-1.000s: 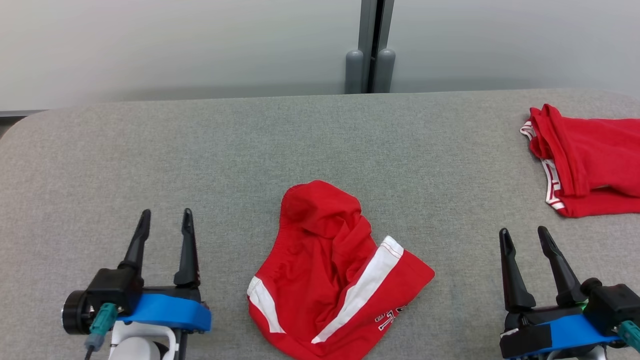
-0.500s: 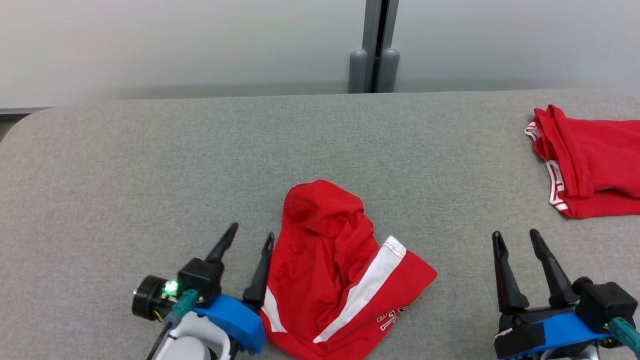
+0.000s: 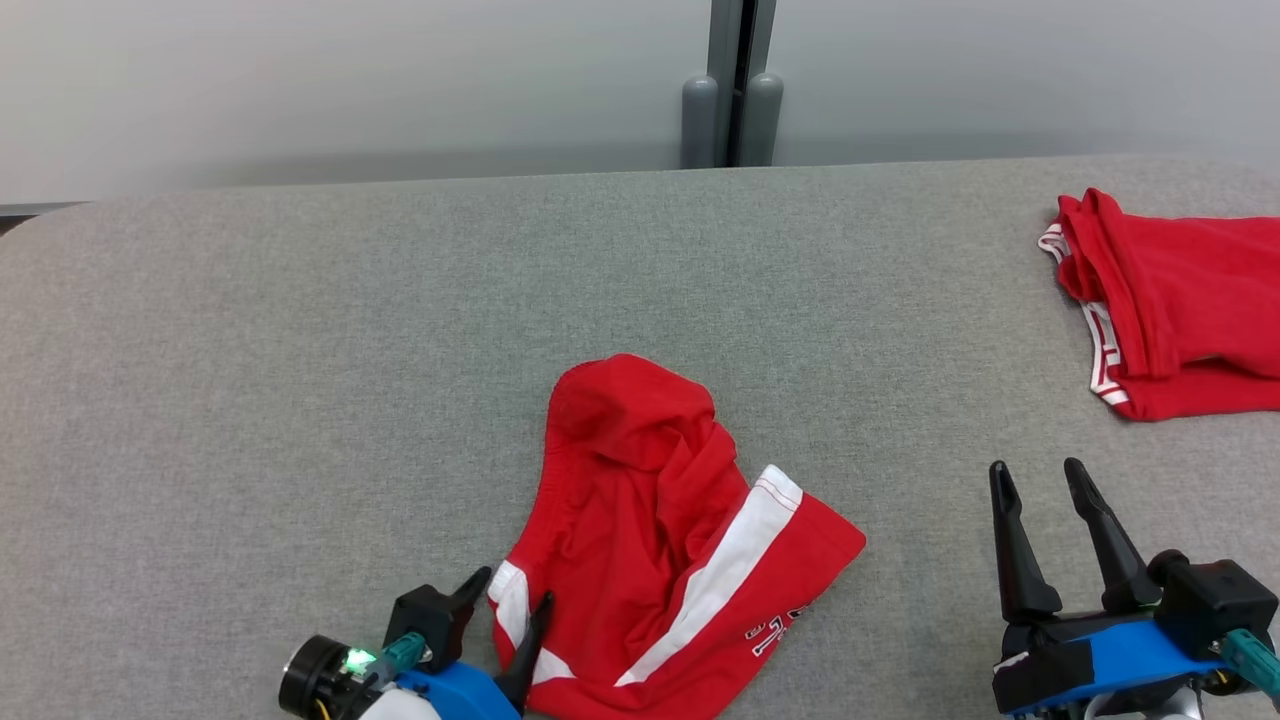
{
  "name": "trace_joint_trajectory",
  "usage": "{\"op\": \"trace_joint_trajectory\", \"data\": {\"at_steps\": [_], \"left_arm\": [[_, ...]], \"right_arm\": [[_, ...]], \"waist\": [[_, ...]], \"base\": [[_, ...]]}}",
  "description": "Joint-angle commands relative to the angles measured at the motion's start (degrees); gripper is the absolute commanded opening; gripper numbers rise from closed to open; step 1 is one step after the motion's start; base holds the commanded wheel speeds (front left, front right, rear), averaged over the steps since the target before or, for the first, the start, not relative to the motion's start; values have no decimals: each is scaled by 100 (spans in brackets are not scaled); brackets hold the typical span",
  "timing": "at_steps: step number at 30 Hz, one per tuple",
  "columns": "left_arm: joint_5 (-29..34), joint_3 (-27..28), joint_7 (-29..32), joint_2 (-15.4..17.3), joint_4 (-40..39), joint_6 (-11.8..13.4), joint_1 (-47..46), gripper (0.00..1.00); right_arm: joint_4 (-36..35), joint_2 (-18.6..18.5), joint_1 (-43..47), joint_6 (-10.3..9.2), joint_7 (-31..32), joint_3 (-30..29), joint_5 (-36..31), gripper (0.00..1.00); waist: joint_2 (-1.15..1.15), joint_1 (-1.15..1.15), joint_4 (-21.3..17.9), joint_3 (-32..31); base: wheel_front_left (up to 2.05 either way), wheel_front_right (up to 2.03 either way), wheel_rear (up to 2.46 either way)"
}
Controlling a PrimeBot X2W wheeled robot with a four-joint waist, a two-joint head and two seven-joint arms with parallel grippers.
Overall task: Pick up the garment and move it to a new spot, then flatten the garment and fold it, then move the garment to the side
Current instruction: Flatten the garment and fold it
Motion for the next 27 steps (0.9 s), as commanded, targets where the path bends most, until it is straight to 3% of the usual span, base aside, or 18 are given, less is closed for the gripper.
{"op": "trace_joint_trajectory", "data": {"at_steps": [1, 3, 4, 5, 6, 14, 27], "left_arm": [[-67, -61, 7, -14, 54, -8, -25, 100], [-142, -123, 47, -41, 199, -8, -86, 100], [-180, -143, 55, -53, 271, -9, -119, 49], [-226, -139, 29, -87, 350, -8, -149, 30], [-234, -162, 30, -97, 455, -7, -186, 0], [-420, 121, -505, -259, 870, 92, -993, 0], [-718, 820, -1226, -118, 1607, 320, -2004, 0]], "right_arm": [[10, 2, -84, 4, 7, -14, -45, 100], [15, 2, -101, 4, 21, -18, -40, 100], [18, 2, -107, 4, 28, -17, -40, 100], [19, 2, -111, 4, 31, -19, -38, 100], [20, 2, -114, 4, 34, -19, -34, 100], [45, 1, -186, 4, 37, -93, -61, 100], [195, 1, -288, 4, -62, -298, -90, 100]], "waist": [[0, -1, 3, 13], [0, -1, 15, 28], [0, -1, 21, 34], [0, -1, 30, 39], [0, -1, 36, 41], [0, -1, 56, 85], [0, -1, -15, 198]], "base": [[0, 0, 0], [0, 0, 0], [0, 0, 0], [0, 0, 0], [0, 0, 0], [0, 0, 0], [0, 0, 0]]}}
